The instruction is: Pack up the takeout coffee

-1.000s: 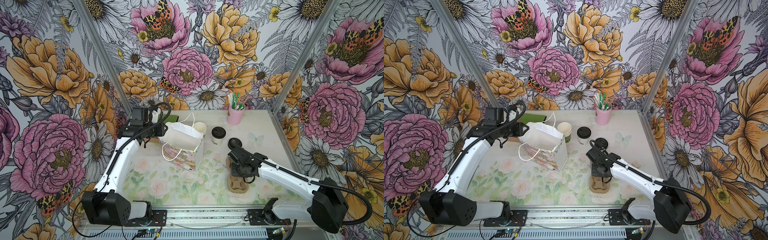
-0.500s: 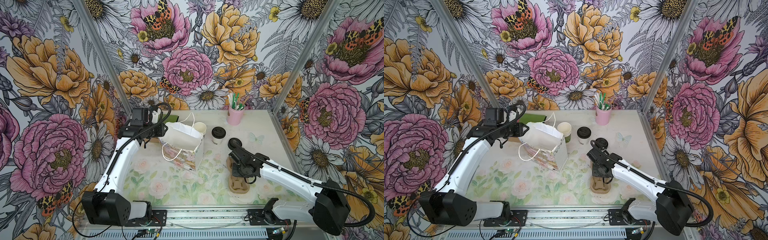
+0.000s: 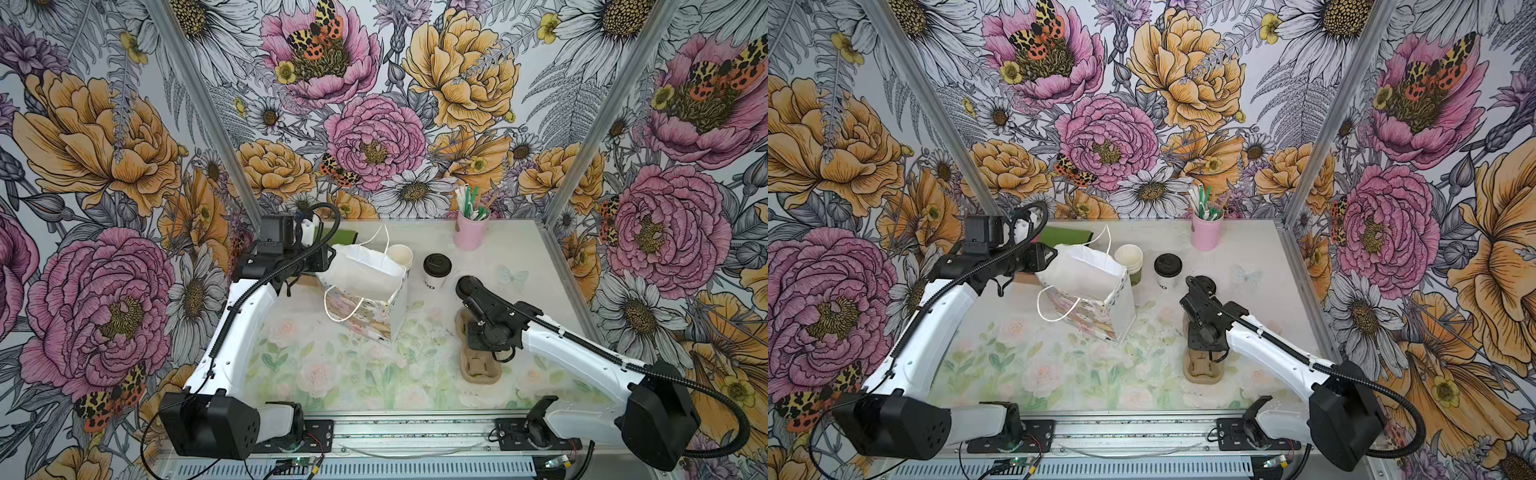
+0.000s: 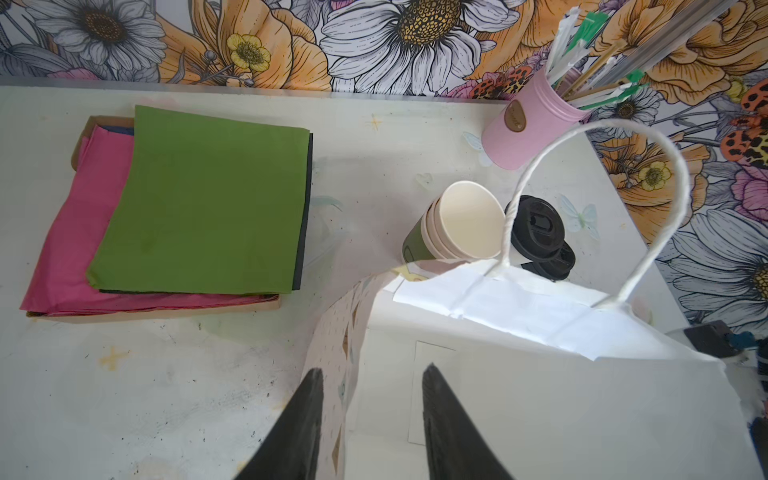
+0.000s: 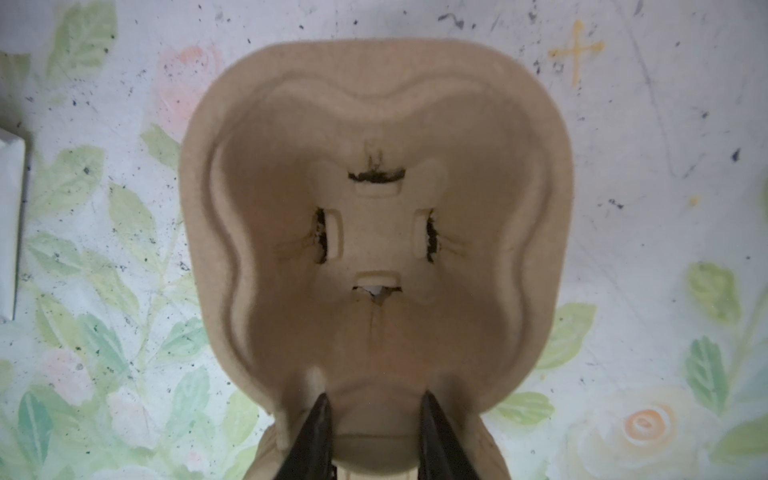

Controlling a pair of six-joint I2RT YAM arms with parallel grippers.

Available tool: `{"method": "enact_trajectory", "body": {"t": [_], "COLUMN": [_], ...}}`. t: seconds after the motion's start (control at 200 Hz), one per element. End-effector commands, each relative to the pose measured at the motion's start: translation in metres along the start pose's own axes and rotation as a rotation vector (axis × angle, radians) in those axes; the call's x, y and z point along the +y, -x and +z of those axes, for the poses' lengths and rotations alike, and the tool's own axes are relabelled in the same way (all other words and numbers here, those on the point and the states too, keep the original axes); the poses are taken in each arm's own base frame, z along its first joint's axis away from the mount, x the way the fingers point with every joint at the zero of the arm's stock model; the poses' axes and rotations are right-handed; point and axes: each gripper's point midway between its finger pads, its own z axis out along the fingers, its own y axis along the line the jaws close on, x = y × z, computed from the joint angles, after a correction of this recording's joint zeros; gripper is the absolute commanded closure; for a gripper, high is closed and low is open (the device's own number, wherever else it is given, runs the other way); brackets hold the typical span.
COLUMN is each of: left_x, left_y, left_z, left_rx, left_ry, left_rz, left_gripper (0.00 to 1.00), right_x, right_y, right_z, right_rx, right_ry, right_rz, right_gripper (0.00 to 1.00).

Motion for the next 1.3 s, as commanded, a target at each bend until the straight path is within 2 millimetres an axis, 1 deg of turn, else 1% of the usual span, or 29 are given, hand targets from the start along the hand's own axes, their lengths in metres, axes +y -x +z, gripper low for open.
{"method": "enact_trajectory", "body": {"t": [0.0, 0.185, 0.32, 0.44, 0.52, 0.67, 0.715, 0.78, 0.84, 1.021, 1.096, 1.151, 1.221, 1.291], "left_x": [-0.006, -0.013, -0.02, -0.029, -0.036, -0.047, -0.051, -0.057, -0.064, -0.09, -0.103, -0.116, -0.137, -0.159], "left_y": [0.013, 0.028, 0.037, 0.041, 0.042, 0.045, 0.045, 0.046, 0.048, 0.055, 0.056, 0.056, 0.052, 0.046], "left_z": [-0.011, -0.026, -0.036, -0.044, -0.048, -0.061, -0.065, -0.071, -0.078, -0.1, -0.105, -0.108, -0.107, -0.103], "left_rx": [-0.073, -0.15, -0.197, -0.223, -0.236, -0.267, -0.274, -0.287, -0.304, -0.353, -0.359, -0.355, -0.336, -0.304], "left_ry": [-0.021, -0.03, -0.045, -0.058, -0.068, -0.082, -0.089, -0.102, -0.117, -0.165, -0.198, -0.236, -0.292, -0.345], "left_rz": [0.009, 0.02, 0.029, 0.047, 0.059, 0.076, 0.081, 0.089, 0.099, 0.129, 0.123, 0.117, 0.12, 0.128], "left_gripper": [0.57, 0.52, 0.47, 0.45, 0.44, 0.4, 0.39, 0.38, 0.37, 0.32, 0.31, 0.31, 0.31, 0.31], "right_x": [0.0, -0.01, -0.016, -0.014, -0.012, -0.011, -0.011, -0.01, -0.009, -0.012, -0.012, -0.009, -0.003, 0.003], "right_y": [0.013, 0.023, 0.032, 0.041, 0.045, 0.049, 0.051, 0.053, 0.055, 0.064, 0.069, 0.072, 0.074, 0.076], "right_z": [-0.009, -0.004, 0.008, 0.015, 0.02, 0.023, 0.019, 0.013, 0.005, -0.023, -0.034, -0.04, -0.043, -0.042], "right_rx": [-0.044, -0.047, -0.028, -0.014, -0.009, 0.0, -0.013, -0.03, -0.055, -0.133, -0.16, -0.176, -0.182, -0.175], "right_ry": [0.018, -0.034, -0.052, -0.039, -0.028, -0.013, -0.006, 0.008, 0.021, 0.03, 0.033, 0.047, 0.063, 0.066], "right_rz": [-0.017, -0.053, -0.082, -0.096, -0.103, -0.101, -0.097, -0.094, -0.093, -0.084, -0.081, -0.081, -0.087, -0.112], "right_gripper": [0.69, 0.7, 0.7, 0.7, 0.67, 0.58, 0.56, 0.5, 0.46, 0.32, 0.32, 0.36, 0.41, 0.45]}}
